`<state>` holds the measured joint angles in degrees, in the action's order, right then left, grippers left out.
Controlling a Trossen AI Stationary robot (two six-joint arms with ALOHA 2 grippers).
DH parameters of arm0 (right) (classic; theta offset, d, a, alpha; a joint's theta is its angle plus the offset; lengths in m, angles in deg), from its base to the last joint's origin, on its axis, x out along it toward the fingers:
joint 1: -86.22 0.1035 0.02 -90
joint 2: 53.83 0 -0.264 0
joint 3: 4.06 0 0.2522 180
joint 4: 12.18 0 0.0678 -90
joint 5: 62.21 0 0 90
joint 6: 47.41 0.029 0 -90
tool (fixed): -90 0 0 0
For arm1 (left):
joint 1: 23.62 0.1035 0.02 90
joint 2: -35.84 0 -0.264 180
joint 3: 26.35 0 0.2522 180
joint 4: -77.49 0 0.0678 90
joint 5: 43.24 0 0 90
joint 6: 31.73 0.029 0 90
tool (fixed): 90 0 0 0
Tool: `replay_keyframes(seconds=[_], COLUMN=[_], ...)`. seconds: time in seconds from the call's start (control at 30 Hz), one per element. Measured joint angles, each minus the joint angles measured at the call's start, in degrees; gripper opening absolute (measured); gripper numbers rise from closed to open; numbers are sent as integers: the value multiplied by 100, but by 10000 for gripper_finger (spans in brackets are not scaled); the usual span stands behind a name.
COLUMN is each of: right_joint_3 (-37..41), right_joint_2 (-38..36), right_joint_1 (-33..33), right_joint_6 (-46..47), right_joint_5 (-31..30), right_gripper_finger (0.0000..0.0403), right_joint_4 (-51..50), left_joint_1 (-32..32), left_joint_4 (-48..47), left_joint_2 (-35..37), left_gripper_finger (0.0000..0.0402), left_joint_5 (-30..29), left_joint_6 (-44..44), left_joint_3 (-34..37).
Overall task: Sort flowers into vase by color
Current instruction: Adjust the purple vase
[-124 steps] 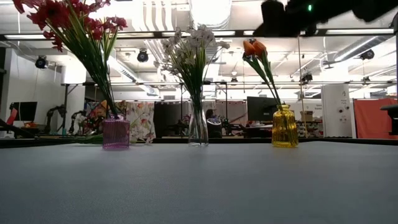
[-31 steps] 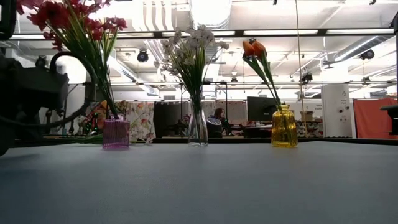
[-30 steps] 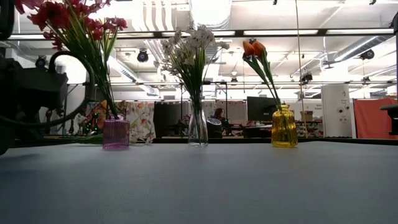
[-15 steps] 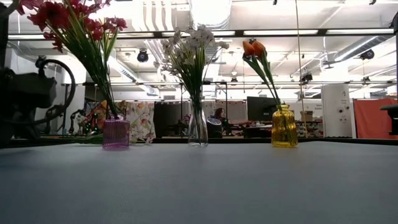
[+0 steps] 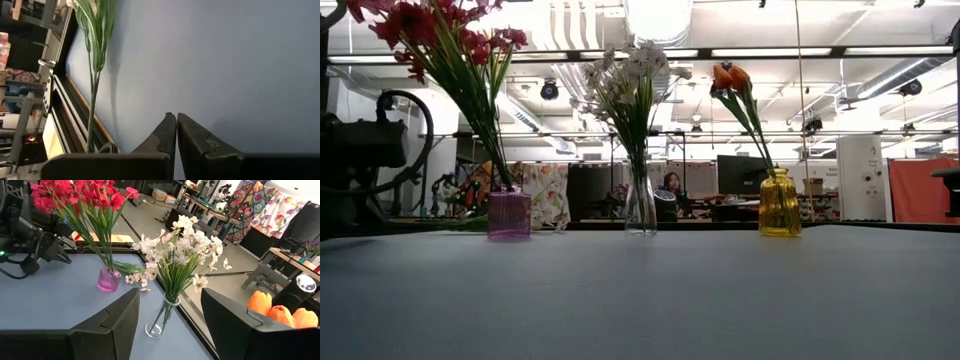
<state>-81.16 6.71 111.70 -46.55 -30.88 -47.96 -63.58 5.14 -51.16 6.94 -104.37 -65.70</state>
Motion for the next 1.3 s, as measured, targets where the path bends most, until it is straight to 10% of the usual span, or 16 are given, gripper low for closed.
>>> replay_keyframes(seconds=[1.3], right_joint_3=[88], right_joint_2=[0], right_joint_1=[-2], right_joint_6=[-253], right_joint_5=[9], right_gripper_finger=[206], right_joint_4=[-148], left_joint_1=[197], left_joint_4=[14], left_joint_2=[6], left_gripper_finger=[0], left_joint_5=[-1907], left_joint_6=[-2228], left_joint_3=[31])
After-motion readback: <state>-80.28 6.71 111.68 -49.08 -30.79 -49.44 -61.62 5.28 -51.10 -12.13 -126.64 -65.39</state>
